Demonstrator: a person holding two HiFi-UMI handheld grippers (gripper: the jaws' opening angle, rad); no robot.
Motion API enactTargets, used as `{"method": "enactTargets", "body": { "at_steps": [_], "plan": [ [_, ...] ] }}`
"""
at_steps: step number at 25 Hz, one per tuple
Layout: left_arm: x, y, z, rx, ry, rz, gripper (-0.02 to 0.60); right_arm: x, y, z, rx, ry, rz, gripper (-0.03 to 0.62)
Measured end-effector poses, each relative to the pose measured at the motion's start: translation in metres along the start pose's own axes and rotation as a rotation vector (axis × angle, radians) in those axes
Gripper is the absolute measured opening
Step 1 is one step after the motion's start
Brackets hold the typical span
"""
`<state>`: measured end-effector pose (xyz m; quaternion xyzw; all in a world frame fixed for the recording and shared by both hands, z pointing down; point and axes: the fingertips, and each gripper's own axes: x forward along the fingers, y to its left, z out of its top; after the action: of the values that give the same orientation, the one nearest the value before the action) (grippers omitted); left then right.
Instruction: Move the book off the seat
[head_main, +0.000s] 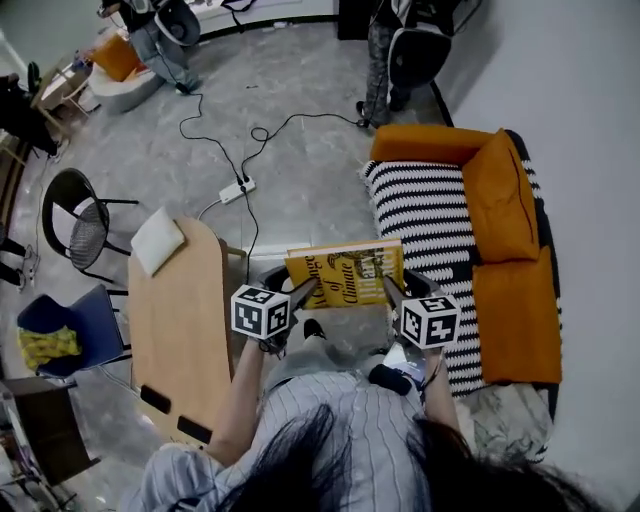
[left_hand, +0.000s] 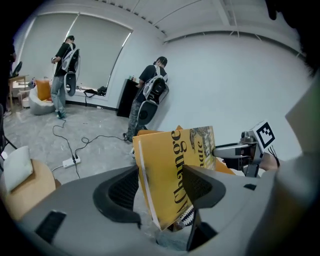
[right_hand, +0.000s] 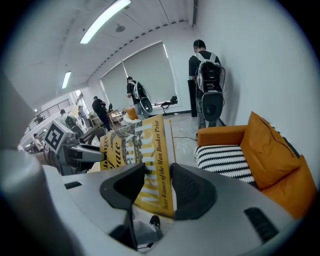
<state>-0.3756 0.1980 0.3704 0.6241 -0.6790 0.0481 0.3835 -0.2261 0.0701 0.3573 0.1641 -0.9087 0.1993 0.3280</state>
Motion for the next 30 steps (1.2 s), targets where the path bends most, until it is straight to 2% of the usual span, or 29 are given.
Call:
{"method": "enactTargets", "body": {
  "at_steps": [8,16,24,30],
  "plan": [
    [-0.065,0.078,-0.011,-0.139,-0.097,0.113,0.284,0.059,0.086,0.033,-0.157,0.056,0.110,0.181],
    [-0.147,0.138,-0.041,-0.302,-0.205,0.277,0.284,0.109,0.184,0.047,-0.296,0.152,0.277,0.181],
    [-0.208,0.169,-0.077,-0.490,-0.331,0.458,0.284,0.150,0.267,0.056,-0.484,0.247,0.452,0.181],
    [-0.250,0.186,-0.122,-0.645,-0.420,0.630,0.284,0.184,0.336,0.039,-0.643,0.326,0.628,0.181]
  ]
}}
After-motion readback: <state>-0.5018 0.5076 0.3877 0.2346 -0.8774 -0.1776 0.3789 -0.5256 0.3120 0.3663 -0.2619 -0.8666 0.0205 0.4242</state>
